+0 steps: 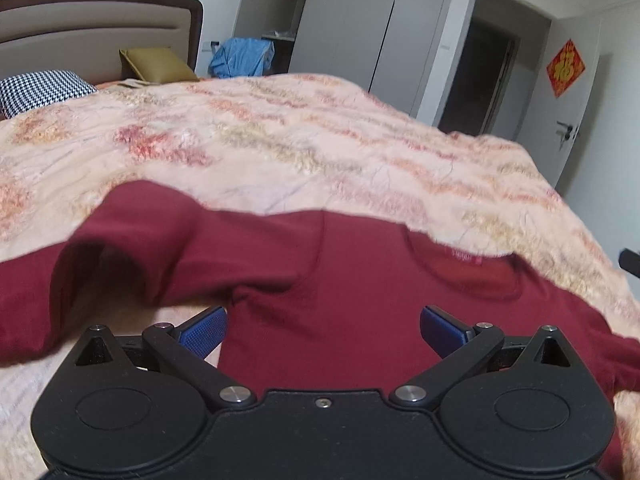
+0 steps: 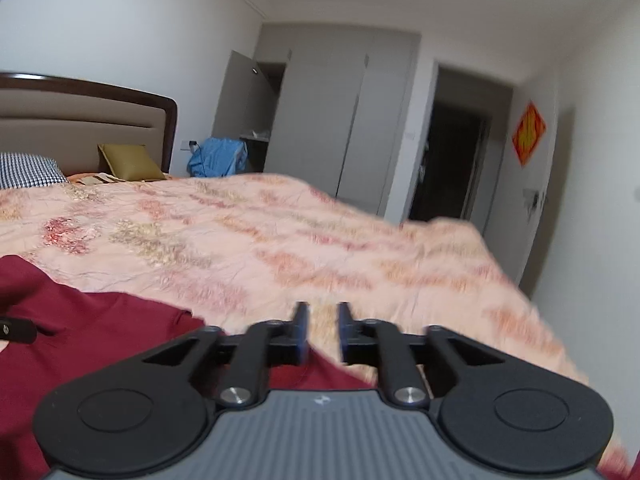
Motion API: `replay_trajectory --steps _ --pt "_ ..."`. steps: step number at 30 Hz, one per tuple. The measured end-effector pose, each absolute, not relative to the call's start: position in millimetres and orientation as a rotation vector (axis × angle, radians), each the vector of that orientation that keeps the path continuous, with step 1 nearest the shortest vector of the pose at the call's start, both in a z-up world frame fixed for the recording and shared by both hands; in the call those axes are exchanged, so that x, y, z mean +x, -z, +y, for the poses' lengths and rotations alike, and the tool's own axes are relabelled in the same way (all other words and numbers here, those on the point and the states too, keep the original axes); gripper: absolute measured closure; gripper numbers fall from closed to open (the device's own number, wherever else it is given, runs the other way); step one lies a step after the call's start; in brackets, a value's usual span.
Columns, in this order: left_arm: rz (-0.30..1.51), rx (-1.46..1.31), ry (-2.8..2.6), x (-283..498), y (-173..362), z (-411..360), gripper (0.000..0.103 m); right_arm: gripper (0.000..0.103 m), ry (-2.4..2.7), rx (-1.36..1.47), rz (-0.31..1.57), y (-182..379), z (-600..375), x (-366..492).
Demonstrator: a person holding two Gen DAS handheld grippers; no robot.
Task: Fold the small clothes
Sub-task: 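Carry the sleeve across the sweater body toward the left gripper and release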
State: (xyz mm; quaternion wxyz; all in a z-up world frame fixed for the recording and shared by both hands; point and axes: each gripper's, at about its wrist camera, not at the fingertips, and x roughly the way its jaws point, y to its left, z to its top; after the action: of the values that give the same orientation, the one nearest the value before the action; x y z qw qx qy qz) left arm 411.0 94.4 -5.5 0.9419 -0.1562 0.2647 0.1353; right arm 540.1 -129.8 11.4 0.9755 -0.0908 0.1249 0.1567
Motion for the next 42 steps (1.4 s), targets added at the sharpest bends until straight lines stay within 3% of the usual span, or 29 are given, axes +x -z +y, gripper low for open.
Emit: replay_trajectory --steps 4,12,20,25,28,30,33,42 --pt "0.567 -0.324 -0.23 414.0 17.4 78.5 0.001 0.05 -0.242 -0.146 0.318 6.7 -175.2 538.6" --pt "0.614 -0.305 -0.117 424.0 43.6 31.2 0.001 0.013 0.078 -0.03 0.418 32.5 -316.7 534.8" --pt "0.595 -0.138 -0.136 417.8 65.9 -2.0 0.0 0.013 0.351 0.204 0.52 52.0 -443.7 555.0" --pt "0.594 -0.155 -0.131 416.7 68.9 2.2 0.0 0.025 0.399 0.327 0.598 66.9 -470.7 583.8" --pt "0.593 -0.158 -0.128 416.2 70.7 3.5 0.0 0.057 0.407 0.369 0.633 76.6 -473.8 591.6" --pt "0.59 -0.161 -0.126 416.0 70.5 4.1 0.0 0.087 0.405 0.379 0.625 77.9 -472.8 587.2" --pt "0.589 -0.179 -0.119 415.7 68.9 7.0 0.0 0.096 0.419 0.355 0.555 63.9 -464.9 572.5" --pt "0.498 -0.359 -0.141 398.2 24.8 52.2 0.001 0.097 0.199 0.098 0.239 -44.3 -360.7 550.2"
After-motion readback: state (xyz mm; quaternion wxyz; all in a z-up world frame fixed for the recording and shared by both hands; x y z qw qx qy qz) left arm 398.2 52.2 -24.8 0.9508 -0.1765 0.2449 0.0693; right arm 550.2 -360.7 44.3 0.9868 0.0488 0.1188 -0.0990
